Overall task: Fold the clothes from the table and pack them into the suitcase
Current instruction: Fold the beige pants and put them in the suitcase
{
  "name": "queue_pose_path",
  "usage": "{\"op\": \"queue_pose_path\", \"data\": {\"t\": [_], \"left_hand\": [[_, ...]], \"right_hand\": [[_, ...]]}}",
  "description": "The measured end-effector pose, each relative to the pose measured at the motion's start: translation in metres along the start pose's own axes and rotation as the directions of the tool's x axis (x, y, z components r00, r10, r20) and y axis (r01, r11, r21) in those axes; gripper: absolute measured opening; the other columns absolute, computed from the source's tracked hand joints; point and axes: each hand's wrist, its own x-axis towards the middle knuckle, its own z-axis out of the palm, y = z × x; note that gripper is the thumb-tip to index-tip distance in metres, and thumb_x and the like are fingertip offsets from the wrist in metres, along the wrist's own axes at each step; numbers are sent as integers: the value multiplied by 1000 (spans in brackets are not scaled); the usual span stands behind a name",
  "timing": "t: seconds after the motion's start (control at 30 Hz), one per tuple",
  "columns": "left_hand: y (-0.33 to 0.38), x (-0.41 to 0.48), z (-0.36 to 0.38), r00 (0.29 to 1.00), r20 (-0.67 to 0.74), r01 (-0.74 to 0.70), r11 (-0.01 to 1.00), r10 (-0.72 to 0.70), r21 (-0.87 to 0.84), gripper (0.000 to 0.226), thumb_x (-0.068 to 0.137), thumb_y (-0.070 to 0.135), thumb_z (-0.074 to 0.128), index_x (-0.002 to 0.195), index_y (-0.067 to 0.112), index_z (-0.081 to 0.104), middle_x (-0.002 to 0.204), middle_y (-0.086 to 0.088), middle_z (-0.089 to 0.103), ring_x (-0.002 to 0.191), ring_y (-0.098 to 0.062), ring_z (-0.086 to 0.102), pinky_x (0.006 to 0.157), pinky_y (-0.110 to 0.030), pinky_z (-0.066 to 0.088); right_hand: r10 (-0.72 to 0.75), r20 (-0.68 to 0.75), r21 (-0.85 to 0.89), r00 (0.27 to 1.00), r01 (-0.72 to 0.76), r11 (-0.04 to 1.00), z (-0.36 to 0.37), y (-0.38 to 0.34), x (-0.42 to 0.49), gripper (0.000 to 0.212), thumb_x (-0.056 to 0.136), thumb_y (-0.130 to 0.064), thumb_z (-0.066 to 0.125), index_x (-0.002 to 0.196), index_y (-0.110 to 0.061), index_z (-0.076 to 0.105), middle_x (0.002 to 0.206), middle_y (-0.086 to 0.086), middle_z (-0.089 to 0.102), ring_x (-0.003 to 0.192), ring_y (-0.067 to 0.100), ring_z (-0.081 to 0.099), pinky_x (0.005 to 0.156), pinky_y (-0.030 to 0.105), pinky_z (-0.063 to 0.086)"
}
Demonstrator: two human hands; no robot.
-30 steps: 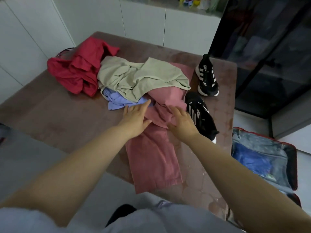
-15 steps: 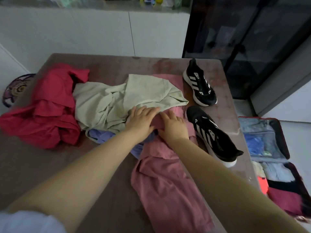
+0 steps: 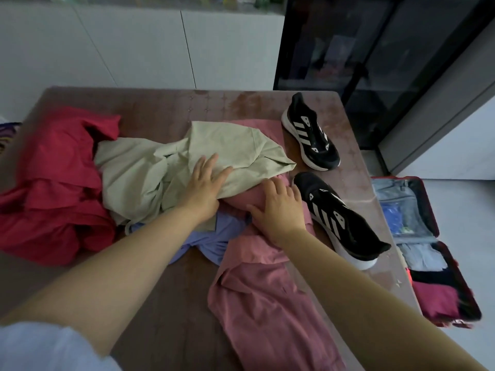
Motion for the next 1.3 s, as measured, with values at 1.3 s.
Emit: {"op": "queue_pose_path", "data": {"t": [1.3], "left_hand": [[-101,-29,-33,953,167,256,967,-253,0,72,86,61,46,148,33,20,157,3,18,145,-23,5,113,-55,-6]], "right_hand": [[-367,261,133,893,344,930,-34,-73,9,73,85,-42,63,147,-29,27,156,1,18,143,21,17,118,44,5]]}}
